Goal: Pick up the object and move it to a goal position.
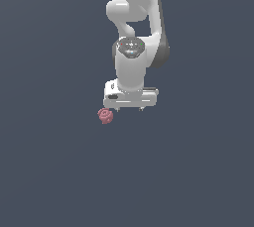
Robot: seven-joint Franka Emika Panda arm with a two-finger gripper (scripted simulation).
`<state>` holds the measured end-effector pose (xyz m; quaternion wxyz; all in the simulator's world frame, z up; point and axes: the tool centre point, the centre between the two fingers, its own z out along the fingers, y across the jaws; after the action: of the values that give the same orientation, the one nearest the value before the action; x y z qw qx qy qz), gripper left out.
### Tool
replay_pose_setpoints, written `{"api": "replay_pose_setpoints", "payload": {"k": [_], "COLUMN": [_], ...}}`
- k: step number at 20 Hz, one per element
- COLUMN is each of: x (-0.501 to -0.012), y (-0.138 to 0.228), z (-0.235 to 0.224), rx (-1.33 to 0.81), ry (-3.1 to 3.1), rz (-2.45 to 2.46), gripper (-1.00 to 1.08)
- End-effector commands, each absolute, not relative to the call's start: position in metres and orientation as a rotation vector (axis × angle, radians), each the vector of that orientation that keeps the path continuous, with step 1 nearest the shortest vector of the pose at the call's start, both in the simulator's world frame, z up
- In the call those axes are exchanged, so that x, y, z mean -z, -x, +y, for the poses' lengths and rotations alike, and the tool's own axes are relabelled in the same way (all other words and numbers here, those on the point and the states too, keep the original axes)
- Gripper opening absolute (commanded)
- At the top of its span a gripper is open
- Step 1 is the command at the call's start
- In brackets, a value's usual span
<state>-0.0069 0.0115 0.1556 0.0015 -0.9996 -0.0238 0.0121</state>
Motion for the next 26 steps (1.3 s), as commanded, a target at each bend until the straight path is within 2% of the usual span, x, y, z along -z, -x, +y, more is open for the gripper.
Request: {"api": "replay_pose_setpoints", "payload": {"k": [1,10,26], "x": [-0.156,-0.181,-0.172], "y": [0.007,-0.006,-0.002], "z": [0.011,-0.003,-0.014], "rx": [-0.038,0.030,0.025], "ry": [3.137,3.133,3.134], "rz": [-0.075,-0.001,-0.092], "gripper": [1.00,1.00,1.00]}}
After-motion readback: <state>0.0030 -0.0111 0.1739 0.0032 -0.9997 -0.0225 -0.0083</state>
